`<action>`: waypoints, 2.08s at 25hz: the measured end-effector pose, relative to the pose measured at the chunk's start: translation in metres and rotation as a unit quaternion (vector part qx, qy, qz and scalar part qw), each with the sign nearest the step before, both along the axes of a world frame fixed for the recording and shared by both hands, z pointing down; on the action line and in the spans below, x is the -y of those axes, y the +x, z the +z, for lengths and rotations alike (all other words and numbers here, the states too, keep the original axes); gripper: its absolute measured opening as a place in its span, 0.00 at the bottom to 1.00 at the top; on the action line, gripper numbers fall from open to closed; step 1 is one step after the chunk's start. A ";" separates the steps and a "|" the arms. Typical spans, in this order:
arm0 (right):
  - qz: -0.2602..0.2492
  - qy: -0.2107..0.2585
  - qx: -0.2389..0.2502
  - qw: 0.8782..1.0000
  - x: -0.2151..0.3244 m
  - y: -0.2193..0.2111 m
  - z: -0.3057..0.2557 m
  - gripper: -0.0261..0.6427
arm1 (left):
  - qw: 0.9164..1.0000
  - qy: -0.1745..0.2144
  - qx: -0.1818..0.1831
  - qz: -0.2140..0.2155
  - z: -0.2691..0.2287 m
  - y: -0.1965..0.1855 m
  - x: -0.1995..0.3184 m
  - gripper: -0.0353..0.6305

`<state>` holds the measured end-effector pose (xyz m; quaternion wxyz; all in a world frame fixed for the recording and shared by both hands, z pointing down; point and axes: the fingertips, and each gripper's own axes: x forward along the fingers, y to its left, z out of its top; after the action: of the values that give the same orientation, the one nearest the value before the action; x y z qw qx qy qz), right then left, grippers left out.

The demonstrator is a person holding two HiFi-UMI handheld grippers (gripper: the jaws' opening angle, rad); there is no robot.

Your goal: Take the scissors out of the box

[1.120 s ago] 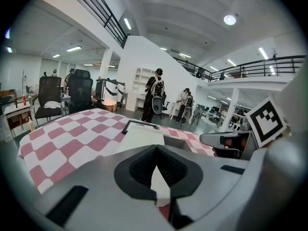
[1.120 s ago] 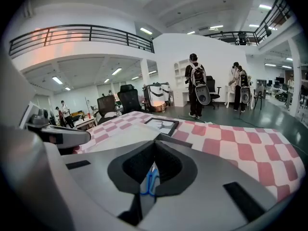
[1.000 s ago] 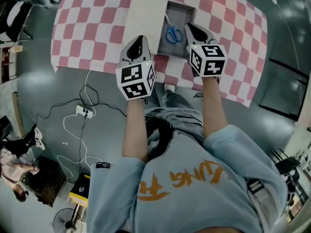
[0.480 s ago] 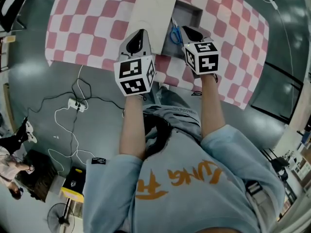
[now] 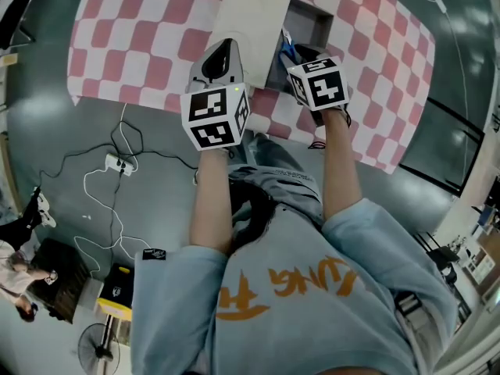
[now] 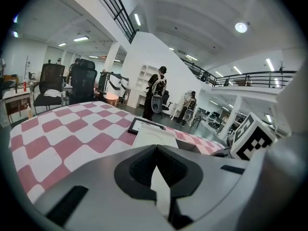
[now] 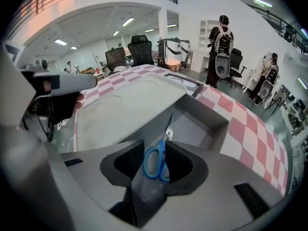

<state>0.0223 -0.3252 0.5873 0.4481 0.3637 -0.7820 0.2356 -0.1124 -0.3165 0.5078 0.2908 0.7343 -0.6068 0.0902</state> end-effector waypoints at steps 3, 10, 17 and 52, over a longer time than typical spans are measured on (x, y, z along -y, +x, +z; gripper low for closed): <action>0.005 -0.012 -0.028 1.000 0.001 0.003 0.008 0.24 | 1.000 -0.002 -0.001 0.001 0.002 -0.005 0.003 0.08; 0.010 -0.035 -0.086 0.996 0.001 0.008 0.019 0.25 | 1.000 -0.002 -0.008 0.006 0.004 -0.014 0.011 0.08; 0.037 -0.058 -0.124 0.990 0.001 0.013 0.031 0.26 | 1.000 -0.001 -0.012 0.018 0.004 -0.016 0.020 0.08; 0.118 -0.082 -0.086 0.986 -0.008 0.027 0.017 0.17 | 1.000 0.018 -0.011 0.003 -0.016 -0.023 0.005 0.08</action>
<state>0.0493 -0.3171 0.6046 0.5106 0.4343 -0.6704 0.3182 -0.1354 -0.3220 0.4913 0.2837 0.7421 -0.6029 0.0723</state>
